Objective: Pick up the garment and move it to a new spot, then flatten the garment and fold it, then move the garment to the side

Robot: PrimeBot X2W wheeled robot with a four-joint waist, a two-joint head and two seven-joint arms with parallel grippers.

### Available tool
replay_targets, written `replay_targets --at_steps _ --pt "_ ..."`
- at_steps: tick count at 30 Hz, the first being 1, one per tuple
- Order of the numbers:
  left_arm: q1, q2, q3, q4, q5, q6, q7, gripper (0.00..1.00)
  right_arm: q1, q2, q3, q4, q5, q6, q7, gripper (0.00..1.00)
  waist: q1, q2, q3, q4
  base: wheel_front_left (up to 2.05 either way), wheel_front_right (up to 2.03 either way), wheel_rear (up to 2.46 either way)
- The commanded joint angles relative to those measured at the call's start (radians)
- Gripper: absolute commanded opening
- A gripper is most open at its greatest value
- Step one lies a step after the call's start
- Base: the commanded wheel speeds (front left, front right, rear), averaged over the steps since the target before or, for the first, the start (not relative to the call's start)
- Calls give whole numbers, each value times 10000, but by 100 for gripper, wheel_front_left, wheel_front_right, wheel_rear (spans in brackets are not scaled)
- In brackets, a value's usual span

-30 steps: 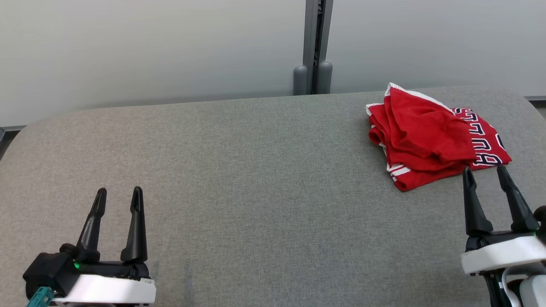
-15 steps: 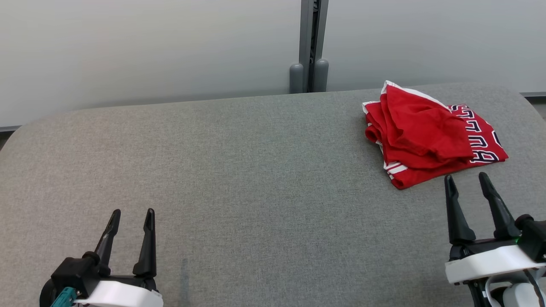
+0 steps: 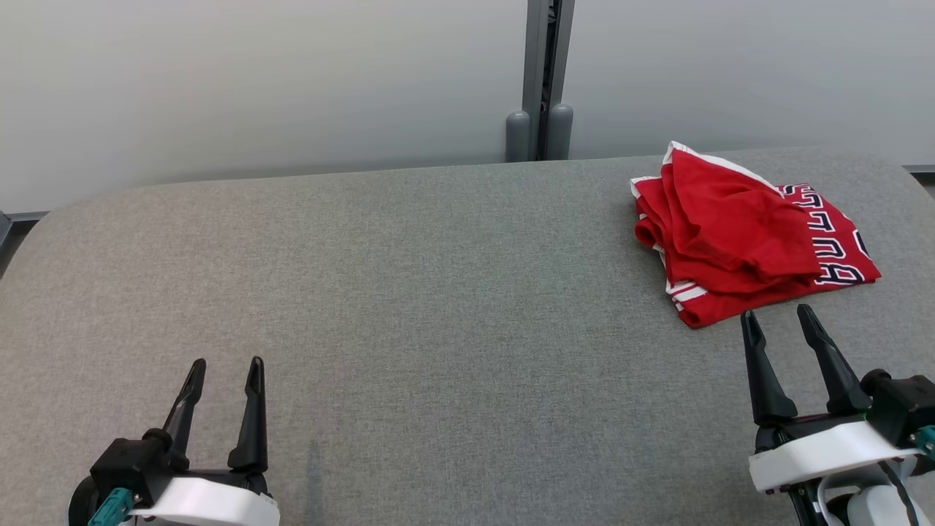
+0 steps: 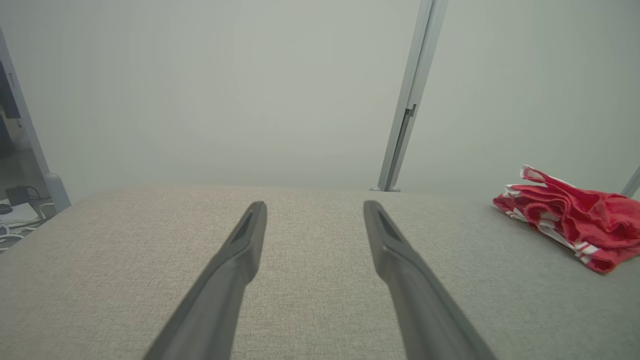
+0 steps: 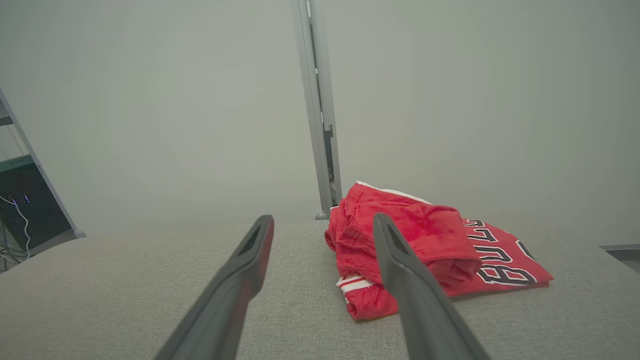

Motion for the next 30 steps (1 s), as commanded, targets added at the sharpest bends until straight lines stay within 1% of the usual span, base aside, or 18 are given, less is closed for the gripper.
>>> replay_targets --at_steps 1,16,23,24,28,30 --pt "-142 13 43 17 43 -60 -7 100 -84 -92 -22 58 -15 6 -56 100 0 0 1 19 0 0 0" --pt "-272 -40 153 165 159 -75 -7 100 -111 -53 59 216 21 6 -53 100 0 0 11 105 0 0 0" --pt "-253 18 33 180 -98 -77 -7 100 -124 -58 5 304 65 6 -51 100 0 0 8 101 0 0 0" --pt "-158 -60 20 172 -86 -61 0 0 -77 -7 45 296 28 0 -7 0 0 0 9 101 0 0 0" --pt "75 -218 36 581 -190 -60 46 0 206 138 87 675 137 0 90 0 0 0 7 105 0 0 0" --pt "-21 -215 113 630 -557 -60 173 0 119 156 32 740 501 0 212 0 0 0 3 112 0 0 0"
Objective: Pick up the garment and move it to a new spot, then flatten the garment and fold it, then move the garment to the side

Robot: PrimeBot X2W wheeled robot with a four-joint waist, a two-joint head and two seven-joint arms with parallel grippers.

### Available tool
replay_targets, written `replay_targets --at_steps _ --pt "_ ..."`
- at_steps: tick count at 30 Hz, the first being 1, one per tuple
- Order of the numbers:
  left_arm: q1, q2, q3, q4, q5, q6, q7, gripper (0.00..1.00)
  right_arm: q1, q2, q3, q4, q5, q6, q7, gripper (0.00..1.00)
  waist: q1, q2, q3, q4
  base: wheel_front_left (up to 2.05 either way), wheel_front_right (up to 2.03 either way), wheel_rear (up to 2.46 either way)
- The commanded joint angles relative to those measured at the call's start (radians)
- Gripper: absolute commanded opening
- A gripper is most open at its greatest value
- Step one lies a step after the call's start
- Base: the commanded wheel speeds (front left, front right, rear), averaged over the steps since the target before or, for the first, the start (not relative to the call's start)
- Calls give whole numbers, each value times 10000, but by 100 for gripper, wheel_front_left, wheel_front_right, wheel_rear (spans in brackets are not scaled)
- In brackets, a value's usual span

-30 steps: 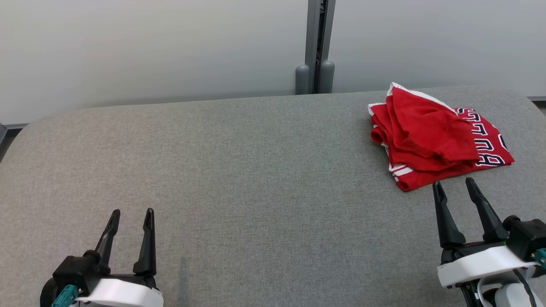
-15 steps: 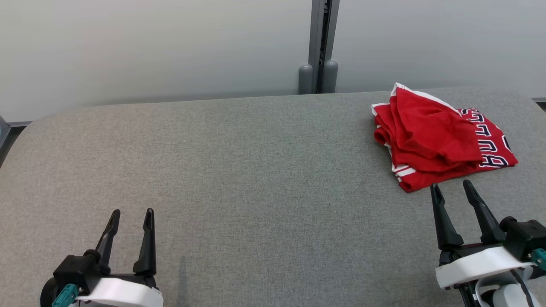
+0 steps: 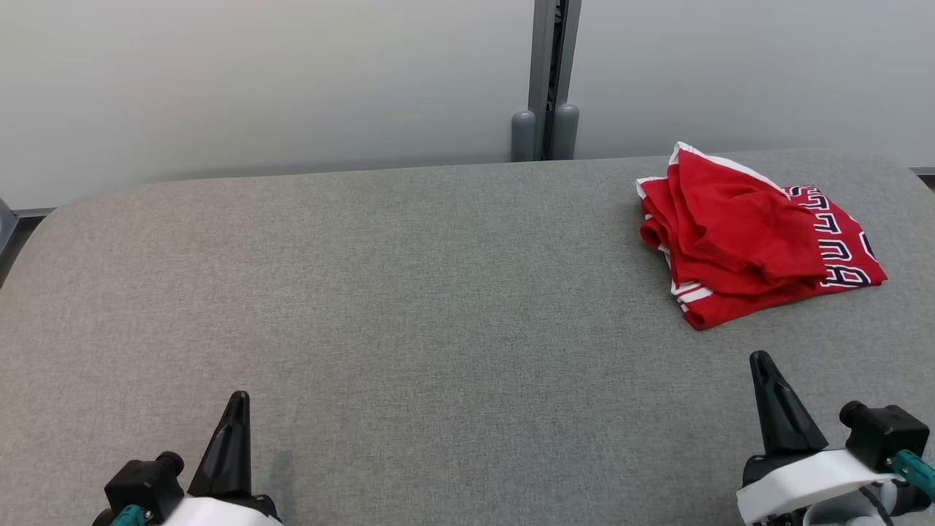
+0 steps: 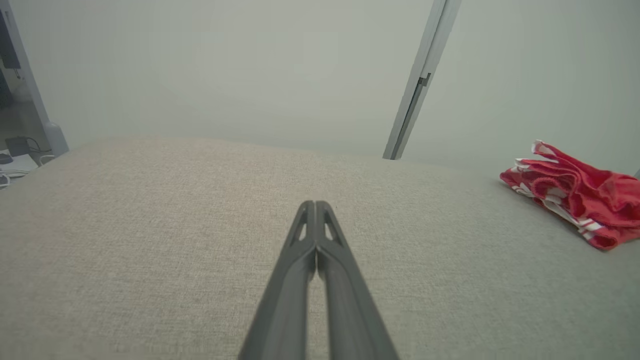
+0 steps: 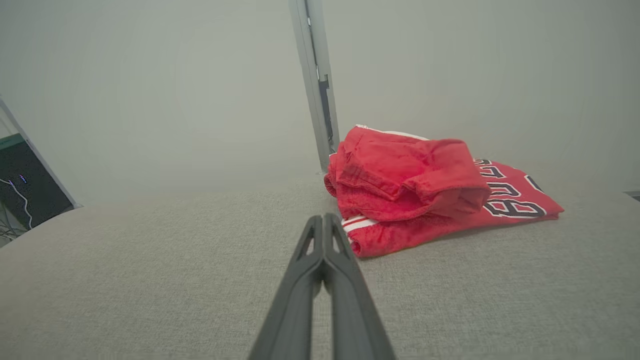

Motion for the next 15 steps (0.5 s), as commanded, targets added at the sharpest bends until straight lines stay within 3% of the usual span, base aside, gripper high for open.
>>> replay_targets --at_steps 1,15 --pt "-303 45 120 -106 -515 -1 136 0 -286 -54 -94 -67 515 0 130 0 0 -1 -4 8 0 0 0" --pt "-694 61 358 -6 -2779 -3 711 0 -802 53 -321 317 2689 0 775 0 0 -1 -30 54 0 0 0"
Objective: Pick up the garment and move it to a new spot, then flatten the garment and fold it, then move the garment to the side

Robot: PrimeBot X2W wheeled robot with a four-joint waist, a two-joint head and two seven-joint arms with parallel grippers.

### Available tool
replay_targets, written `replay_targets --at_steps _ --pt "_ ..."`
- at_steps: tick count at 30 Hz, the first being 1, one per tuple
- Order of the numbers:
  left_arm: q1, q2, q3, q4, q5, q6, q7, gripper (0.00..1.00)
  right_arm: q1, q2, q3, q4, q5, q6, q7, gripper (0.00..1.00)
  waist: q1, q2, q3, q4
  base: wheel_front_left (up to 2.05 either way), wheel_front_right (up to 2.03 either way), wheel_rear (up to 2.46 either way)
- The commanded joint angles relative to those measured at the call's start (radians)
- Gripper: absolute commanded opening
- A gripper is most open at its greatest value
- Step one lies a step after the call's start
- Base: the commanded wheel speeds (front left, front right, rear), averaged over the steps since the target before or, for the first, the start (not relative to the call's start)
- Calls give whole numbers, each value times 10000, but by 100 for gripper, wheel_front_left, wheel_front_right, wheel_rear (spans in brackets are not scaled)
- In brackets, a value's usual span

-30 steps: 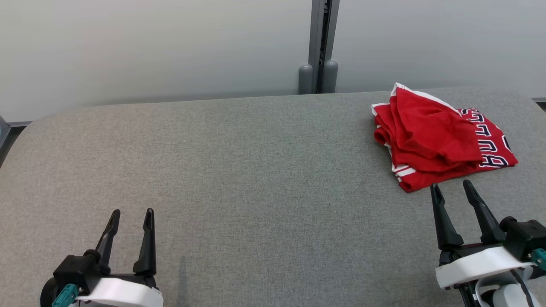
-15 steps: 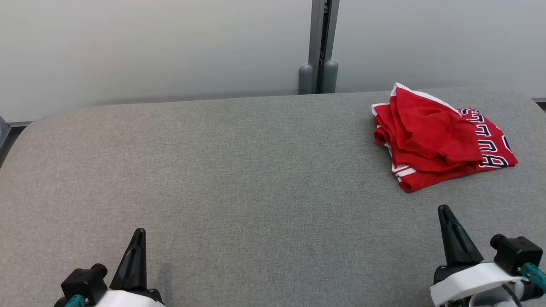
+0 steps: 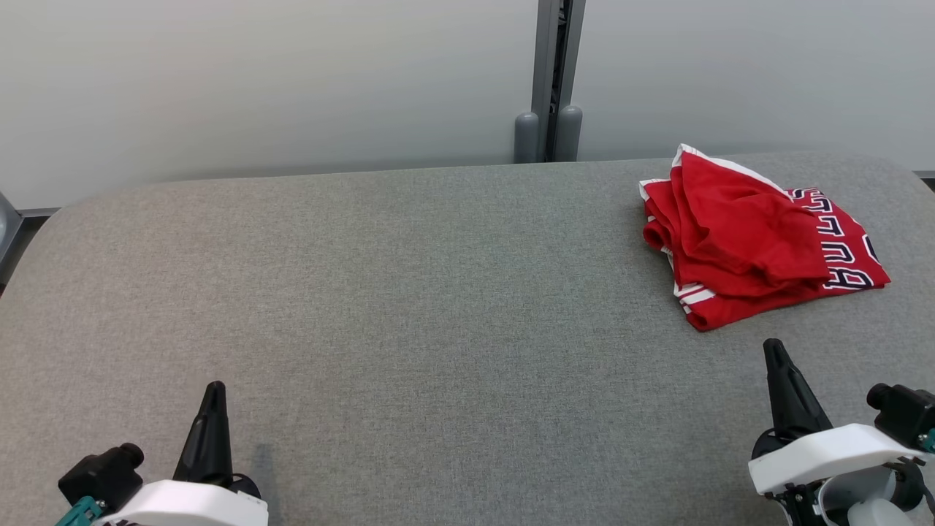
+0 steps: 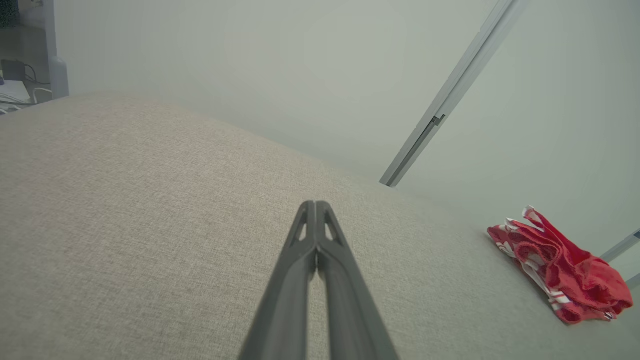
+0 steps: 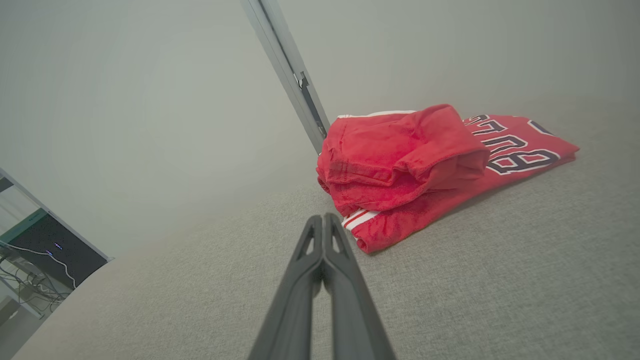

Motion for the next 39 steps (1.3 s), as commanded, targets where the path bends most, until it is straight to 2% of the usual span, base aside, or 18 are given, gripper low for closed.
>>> replay_targets --at_steps 1,23,39 --pt "-412 56 86 -105 -347 -3 61 0 -351 -42 -59 -74 341 2 96 0 0 -1 -2 4 0 0 0" --pt "-975 79 431 63 -3441 -6 864 0 -1050 108 -373 449 3319 3 985 0 0 -1 -46 82 0 0 0" --pt "-1279 92 636 172 -5166 -9 1322 0 -1427 187 -564 758 4988 6 1491 0 0 -1 -76 135 0 0 0"
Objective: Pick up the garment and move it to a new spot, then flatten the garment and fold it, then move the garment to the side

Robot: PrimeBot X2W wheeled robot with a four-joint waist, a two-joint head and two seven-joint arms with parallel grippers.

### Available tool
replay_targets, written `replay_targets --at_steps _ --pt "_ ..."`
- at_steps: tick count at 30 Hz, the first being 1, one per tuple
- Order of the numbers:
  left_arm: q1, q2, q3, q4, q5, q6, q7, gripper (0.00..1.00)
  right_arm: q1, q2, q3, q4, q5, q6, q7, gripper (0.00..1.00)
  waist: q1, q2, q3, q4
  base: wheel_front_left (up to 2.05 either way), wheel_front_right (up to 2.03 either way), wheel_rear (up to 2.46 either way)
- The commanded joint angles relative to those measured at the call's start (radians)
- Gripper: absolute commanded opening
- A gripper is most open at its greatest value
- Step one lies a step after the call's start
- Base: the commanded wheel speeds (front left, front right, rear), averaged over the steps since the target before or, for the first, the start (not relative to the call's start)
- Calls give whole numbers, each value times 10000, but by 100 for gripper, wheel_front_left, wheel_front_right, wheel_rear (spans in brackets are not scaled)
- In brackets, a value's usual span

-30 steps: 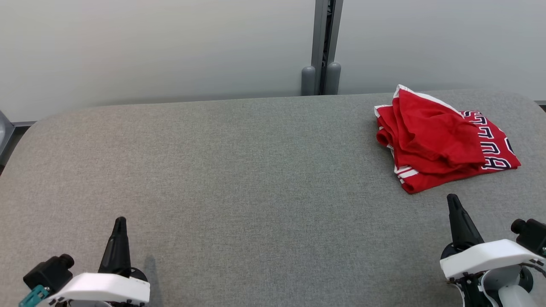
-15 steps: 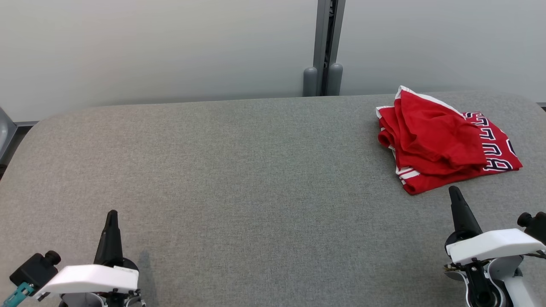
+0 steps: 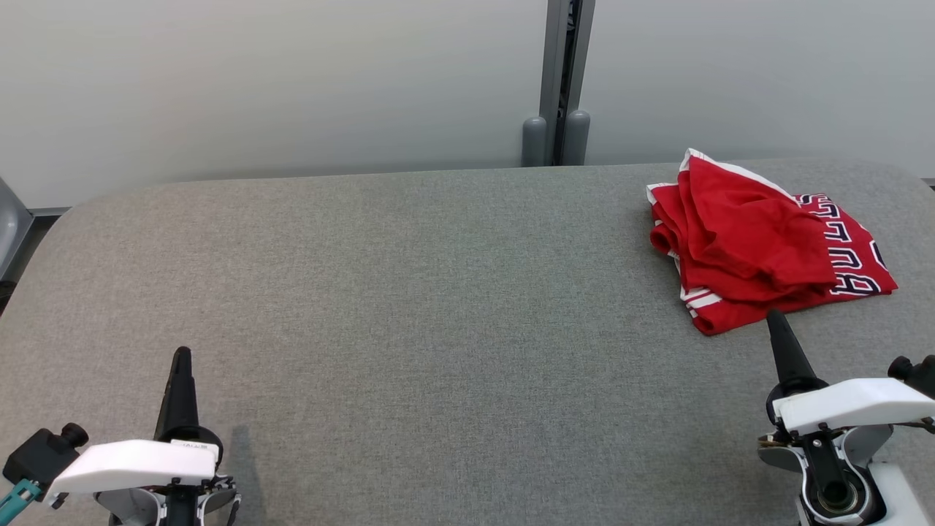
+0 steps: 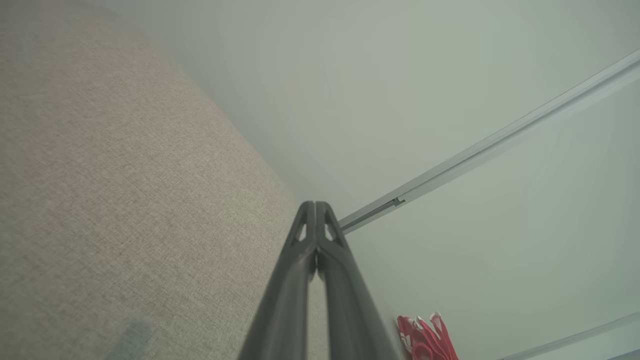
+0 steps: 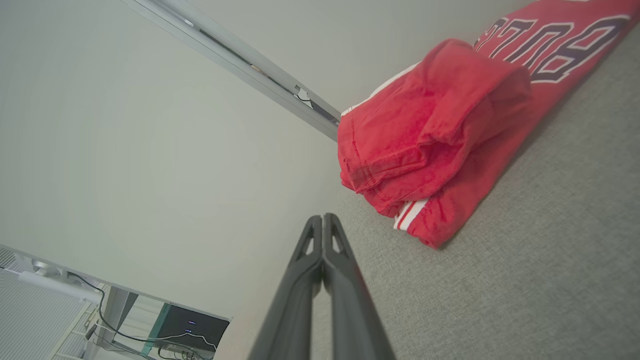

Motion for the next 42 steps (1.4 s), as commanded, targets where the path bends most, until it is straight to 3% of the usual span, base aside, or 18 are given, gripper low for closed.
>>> replay_targets --at_steps 1,42 --pt "-333 63 81 -62 -292 -9 55 0 -244 -50 -94 -27 280 16 91 0 0 0 -3 5 0 0 0" --pt "-949 88 512 164 -3928 -16 1037 0 -1063 143 -456 637 3803 20 1150 0 0 0 -85 151 0 0 0"
